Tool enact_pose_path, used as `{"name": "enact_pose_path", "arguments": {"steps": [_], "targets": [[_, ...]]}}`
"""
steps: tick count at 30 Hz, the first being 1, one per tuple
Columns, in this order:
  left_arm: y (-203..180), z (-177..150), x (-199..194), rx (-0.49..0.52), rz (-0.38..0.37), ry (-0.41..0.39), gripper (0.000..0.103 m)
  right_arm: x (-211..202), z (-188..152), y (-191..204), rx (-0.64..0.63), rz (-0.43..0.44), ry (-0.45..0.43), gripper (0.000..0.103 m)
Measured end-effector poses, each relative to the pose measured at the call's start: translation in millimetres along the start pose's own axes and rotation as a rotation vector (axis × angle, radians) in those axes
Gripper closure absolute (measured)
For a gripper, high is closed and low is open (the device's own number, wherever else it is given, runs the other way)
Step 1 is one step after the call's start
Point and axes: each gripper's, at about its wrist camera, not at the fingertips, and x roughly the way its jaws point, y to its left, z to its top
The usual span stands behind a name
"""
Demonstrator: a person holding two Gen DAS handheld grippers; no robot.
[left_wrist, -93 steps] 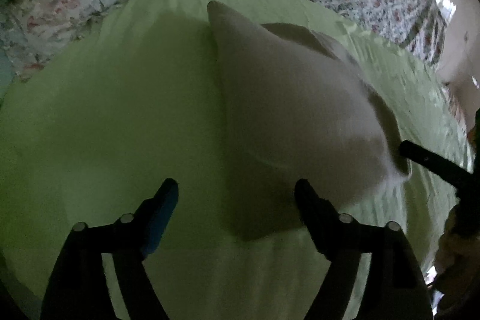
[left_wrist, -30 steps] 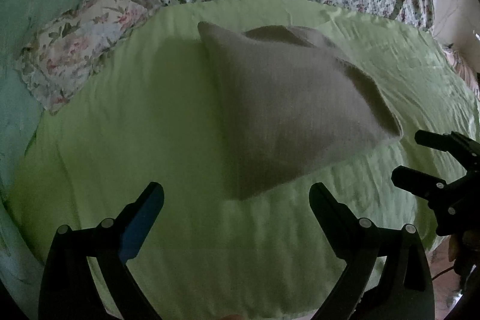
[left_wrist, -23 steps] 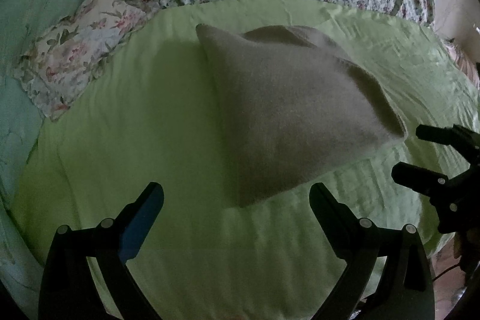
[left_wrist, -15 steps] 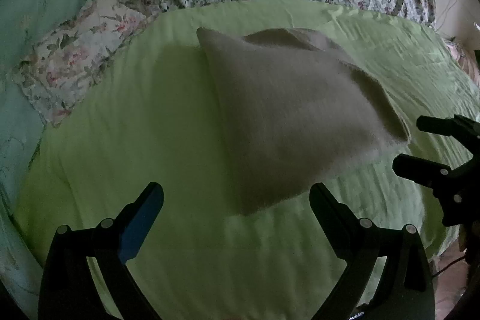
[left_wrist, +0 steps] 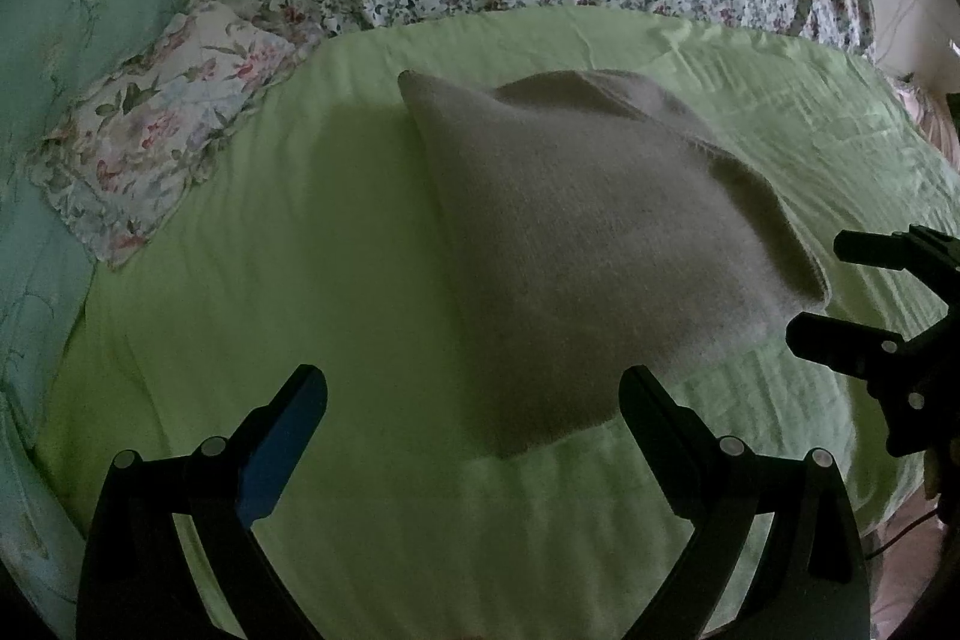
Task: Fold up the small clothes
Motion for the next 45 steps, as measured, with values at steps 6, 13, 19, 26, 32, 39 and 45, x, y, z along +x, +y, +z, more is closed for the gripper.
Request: {"name": "enact_pose_path", "arguments": {"steps": [6, 13, 19, 26, 32, 39, 45], "targets": [[-1.4, -0.3, 0.6, 0.003, 0.001, 0.004, 0.004, 0.3, -0.6, 1.6, 0.005, -0.002, 0.001, 0.001], [-1.7, -0.1, 1.0, 0.005, 0.0, 0.004, 0.004, 0.2, -0.7, 1.6, 0.006, 0.0, -0.001, 0.001], [-3.7, -0.2, 1.7, 0.006, 0.0, 0.004, 0.004, 0.2, -0.3, 1.4, 0.008, 0.001, -0.001, 0.001], [-3.4, -0.1, 1.8, 0.007, 0.0, 0.003, 0.004, -1.0, 1.1, 2.0, 0.017, 0.003, -0.005, 0.001], [-5.0, 0.5, 2.1, 0.005, -0.001, 0.005, 0.004, -1.3, 1.3, 1.9, 0.016, 0.003, -0.005, 0.001], [-5.4, 0.8, 2.6, 0.001, -0.002, 0.002, 0.004, -1.5, 1.3, 2.4, 0.018, 0.004, -0.006, 0.001], [-5.3, 1.9, 2.0, -0.001, -0.001, 0.0, 0.004, -2.1, 3.3, 4.9, 0.02, 0.004, -0.009, 0.001]]}}
